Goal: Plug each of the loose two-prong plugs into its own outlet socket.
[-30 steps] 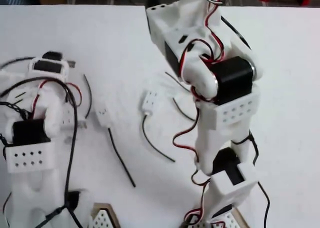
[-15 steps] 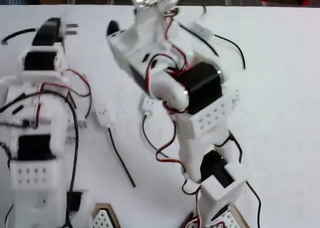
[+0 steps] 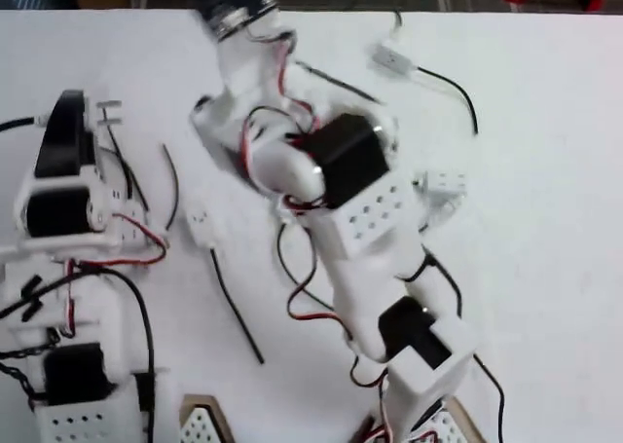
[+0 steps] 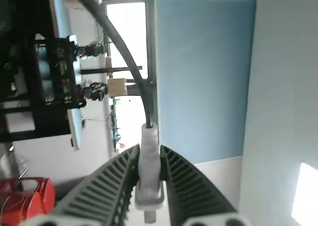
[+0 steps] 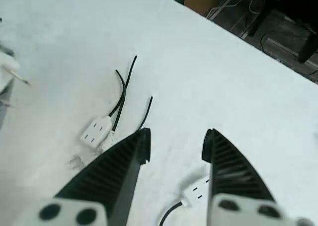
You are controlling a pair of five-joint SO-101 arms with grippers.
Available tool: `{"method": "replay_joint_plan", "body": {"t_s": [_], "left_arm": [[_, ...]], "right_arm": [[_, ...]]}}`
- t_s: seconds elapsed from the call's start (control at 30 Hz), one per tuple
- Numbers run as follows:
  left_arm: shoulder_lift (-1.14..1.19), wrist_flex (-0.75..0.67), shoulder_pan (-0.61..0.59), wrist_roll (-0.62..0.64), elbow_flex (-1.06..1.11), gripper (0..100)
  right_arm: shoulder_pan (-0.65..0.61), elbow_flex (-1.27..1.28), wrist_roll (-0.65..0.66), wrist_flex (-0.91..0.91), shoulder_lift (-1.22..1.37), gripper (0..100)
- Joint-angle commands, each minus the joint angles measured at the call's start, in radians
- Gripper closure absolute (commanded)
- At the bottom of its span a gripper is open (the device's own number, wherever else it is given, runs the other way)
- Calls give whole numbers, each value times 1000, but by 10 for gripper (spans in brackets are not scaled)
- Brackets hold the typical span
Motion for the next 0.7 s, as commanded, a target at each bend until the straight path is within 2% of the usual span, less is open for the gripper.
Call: {"method": "replay_joint_plan", "body": {"t_s": [0.0,0.13,0.23,0.43,0.67], "left_arm": [[-68,-144,-30,5,121,976],[-147,-325,-25,3,256,976],[-220,-417,-24,3,331,976],[-360,-433,-22,3,405,976],[-352,-434,-25,2,408,975]], "right_arm": [[-79,54,94,45,-18,819],[-88,183,115,41,-35,819],[-88,183,115,41,-33,827],[-131,183,107,25,-38,962],[-197,92,107,-15,-41,950]]}}
